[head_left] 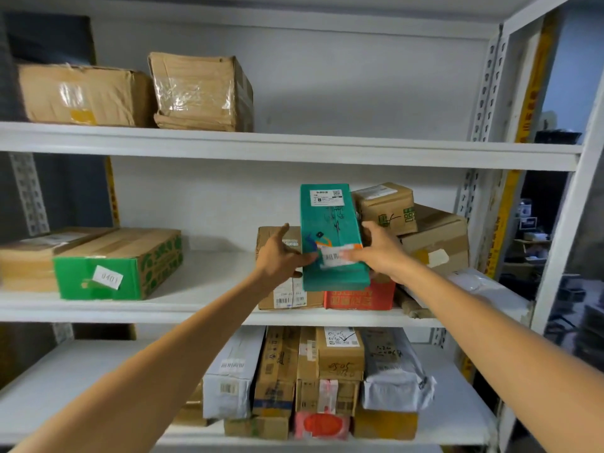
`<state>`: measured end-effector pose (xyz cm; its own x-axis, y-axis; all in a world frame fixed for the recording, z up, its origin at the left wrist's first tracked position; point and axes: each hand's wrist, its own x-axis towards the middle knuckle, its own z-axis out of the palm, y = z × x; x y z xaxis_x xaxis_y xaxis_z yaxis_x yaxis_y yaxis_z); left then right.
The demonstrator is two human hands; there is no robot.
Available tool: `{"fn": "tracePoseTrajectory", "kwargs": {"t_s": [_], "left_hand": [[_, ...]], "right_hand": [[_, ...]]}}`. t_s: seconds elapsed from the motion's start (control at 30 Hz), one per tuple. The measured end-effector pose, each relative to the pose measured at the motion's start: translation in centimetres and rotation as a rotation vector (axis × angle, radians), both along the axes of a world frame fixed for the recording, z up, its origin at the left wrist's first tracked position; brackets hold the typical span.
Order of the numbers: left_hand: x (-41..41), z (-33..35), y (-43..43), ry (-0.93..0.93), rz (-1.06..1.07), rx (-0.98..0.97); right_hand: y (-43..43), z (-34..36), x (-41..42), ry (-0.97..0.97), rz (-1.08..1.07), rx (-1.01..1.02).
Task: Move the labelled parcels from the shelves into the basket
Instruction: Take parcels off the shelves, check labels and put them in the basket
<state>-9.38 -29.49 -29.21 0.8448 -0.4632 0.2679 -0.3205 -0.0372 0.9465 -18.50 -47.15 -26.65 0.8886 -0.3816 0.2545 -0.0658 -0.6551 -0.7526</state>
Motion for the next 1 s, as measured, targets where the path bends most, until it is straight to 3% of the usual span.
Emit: {"fn": "tracePoseTrajectory", "kwargs": {"t_s": [0.17, 0.4, 0.7, 1.0], "left_hand": [[-1.2, -3.4, 0.3, -0.107, 0.027, 0.109], [-2.8, -7.7, 0.0, -0.187, -0.106, -0.042], [-8.1, -11.7, -7.4, -0.181, -0.629, -0.021], [-27.6, -17.7, -12.4, -0.154, -1.142, -0.102]], "right_hand": [[0.7, -3.9, -0.5, -0.107, 0.112, -0.060], [1.4, -8.5, -3.4, -0.196, -0.080, -0.092], [1.2, -12.2, -16.7, -0.166, -0.488, -0.034], [6.7, -17.2, -38.0, -0.116, -1.042, -0.053]]}}
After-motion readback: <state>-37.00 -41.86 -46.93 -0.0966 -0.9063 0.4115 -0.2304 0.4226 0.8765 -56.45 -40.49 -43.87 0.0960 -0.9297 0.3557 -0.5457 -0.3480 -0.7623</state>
